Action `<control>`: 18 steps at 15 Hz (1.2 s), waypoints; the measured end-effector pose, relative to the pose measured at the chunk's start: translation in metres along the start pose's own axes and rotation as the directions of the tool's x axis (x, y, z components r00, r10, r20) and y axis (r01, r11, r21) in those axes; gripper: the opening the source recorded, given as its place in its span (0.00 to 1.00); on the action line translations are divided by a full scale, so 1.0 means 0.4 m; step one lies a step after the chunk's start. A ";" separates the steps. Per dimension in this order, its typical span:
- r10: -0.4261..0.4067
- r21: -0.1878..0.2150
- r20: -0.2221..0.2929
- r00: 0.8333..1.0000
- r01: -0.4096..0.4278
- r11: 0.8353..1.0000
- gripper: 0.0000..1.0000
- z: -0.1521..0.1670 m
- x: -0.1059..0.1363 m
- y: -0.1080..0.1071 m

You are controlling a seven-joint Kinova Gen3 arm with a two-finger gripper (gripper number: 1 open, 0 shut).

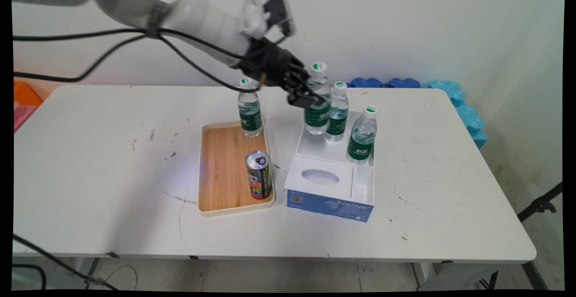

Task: Place the picked object on the tray

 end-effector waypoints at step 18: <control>-0.048 0.085 0.071 0.996 0.042 0.996 0.00 -0.326 -0.337 -0.091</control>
